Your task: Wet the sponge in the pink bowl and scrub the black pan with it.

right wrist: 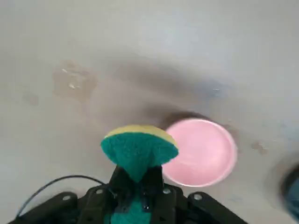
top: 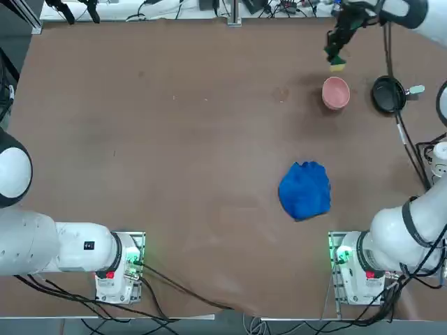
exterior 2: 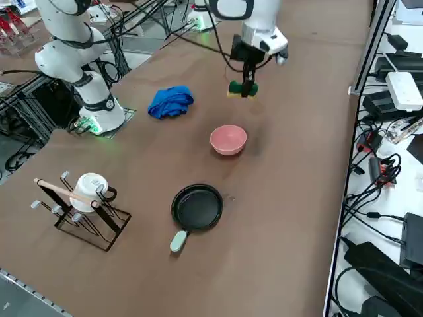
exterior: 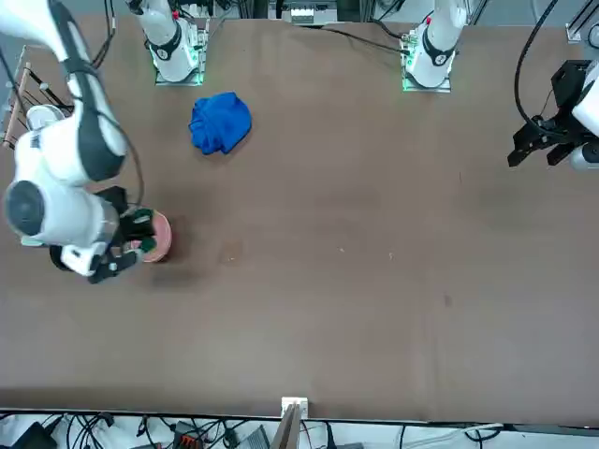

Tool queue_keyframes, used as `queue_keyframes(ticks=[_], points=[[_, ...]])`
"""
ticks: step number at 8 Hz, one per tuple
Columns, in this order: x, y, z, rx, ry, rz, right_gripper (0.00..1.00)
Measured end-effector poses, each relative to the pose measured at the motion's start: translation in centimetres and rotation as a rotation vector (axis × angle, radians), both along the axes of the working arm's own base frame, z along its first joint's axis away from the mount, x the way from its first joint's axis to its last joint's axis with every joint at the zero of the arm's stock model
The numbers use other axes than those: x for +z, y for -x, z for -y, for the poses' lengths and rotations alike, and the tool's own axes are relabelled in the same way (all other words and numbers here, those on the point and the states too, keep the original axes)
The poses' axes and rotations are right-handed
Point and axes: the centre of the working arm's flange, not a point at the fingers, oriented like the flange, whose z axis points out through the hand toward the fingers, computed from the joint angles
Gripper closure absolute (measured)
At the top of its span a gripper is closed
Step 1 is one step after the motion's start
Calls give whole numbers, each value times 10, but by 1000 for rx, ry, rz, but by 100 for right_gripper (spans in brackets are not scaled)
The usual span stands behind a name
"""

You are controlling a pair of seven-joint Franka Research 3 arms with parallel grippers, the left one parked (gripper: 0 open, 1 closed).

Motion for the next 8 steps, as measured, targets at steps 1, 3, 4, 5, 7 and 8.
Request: queue_keyframes(ticks=[1,3,4,5,7,8], points=[[-1,7,-42,-46,10,17,88],[-7,25,-124,-145,5,67,88],[-16,34,-156,-180,-7,80,88],[-29,41,-180,-195,-15,80,88],[-59,43,-191,-185,8,80,88],[-80,38,-182,-184,36,76,88]])
